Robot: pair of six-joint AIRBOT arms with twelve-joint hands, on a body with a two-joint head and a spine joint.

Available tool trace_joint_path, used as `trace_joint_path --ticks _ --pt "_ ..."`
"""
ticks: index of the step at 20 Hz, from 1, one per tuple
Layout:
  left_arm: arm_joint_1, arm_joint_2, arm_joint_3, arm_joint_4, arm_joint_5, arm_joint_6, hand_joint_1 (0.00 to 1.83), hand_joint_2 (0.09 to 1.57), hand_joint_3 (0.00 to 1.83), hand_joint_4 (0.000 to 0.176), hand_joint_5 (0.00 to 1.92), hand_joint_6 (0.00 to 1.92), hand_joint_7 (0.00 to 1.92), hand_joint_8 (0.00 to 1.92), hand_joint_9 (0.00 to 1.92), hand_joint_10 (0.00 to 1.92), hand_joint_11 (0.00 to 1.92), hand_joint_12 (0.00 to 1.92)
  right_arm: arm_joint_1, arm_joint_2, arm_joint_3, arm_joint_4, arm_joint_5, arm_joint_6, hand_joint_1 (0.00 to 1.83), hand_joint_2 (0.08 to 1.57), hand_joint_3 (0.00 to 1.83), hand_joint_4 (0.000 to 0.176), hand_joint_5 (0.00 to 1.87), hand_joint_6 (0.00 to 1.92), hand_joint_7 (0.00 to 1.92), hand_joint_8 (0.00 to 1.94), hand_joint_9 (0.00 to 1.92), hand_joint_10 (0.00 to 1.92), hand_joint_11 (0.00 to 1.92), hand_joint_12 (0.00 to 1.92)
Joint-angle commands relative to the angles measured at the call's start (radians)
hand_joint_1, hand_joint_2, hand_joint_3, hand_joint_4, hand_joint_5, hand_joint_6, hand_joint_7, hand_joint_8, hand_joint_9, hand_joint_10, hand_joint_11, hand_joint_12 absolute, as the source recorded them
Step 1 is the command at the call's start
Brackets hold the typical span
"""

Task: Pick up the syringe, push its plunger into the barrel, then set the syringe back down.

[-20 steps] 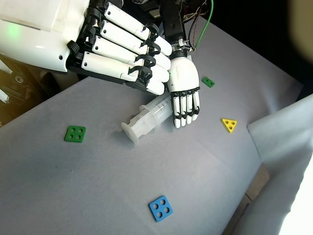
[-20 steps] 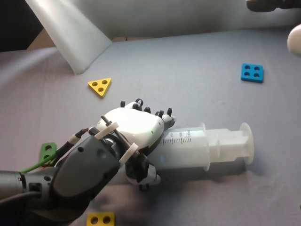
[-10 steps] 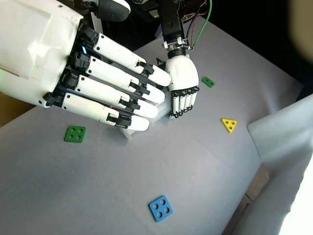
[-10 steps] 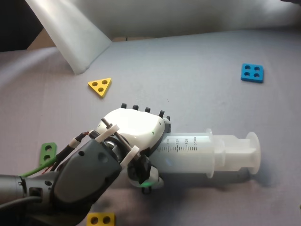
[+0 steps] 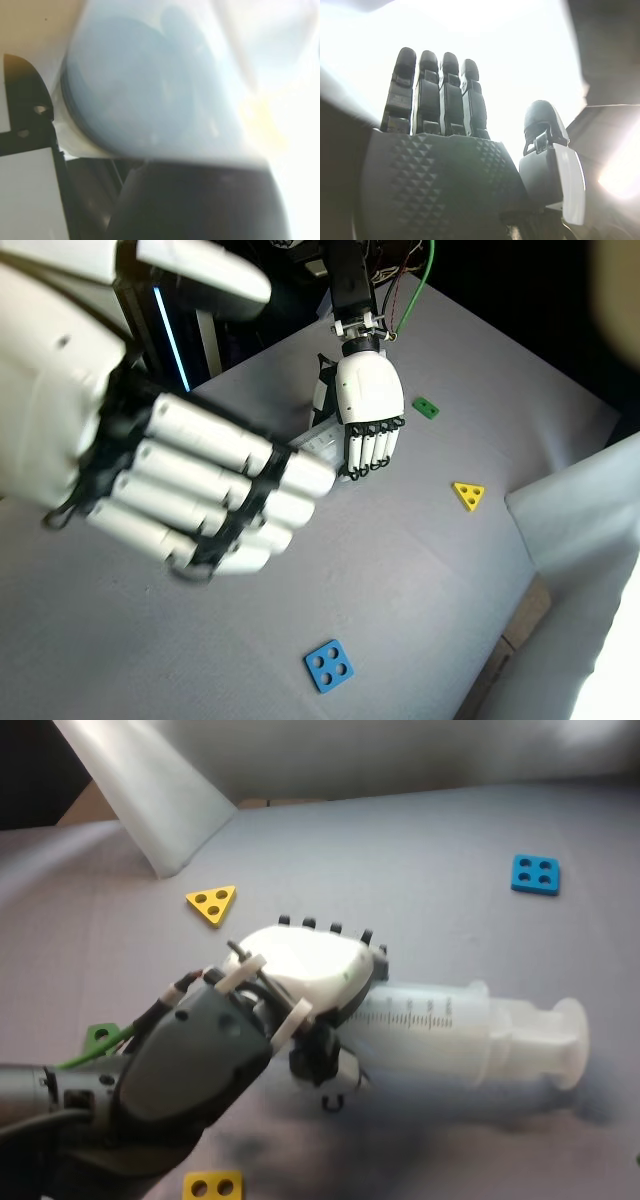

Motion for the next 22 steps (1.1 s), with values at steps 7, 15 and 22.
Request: trace_joint_path --ticks 7,15,22 --pt "-0.107 0.095 -0.042 0.038 -0.016 -0.007 1.35 1.19 0.0 0.0 0.74 1.21 0.82 1.32 0.83 1.3 0.73 0.97 -0.003 0.005 -0.061 -0.011 0.002 -0.011 0.0 1.26 0.0 0.0 0.35 0.01 0.31 0.0 0.23 0.0 0.0 0.51" --pt "-0.153 0.153 -0.044 0.018 0.051 -0.023 1.36 1.16 0.0 0.0 0.79 1.13 0.88 1.21 0.85 1.29 0.73 0.96 -0.014 0.011 -0.094 0.027 -0.147 0.192 0.0 1.26 0.0 0.0 0.36 0.0 0.31 0.0 0.24 0.0 0.0 0.58" --pt "-0.174 0.166 -0.03 0.008 0.067 -0.054 1.36 1.18 0.0 0.0 0.78 1.13 0.83 1.32 0.82 1.31 0.7 0.97 -0.067 0.027 -0.101 0.356 -0.184 0.188 0.0 1.26 0.0 0.0 0.3 0.0 0.28 0.0 0.22 0.0 0.0 0.52"
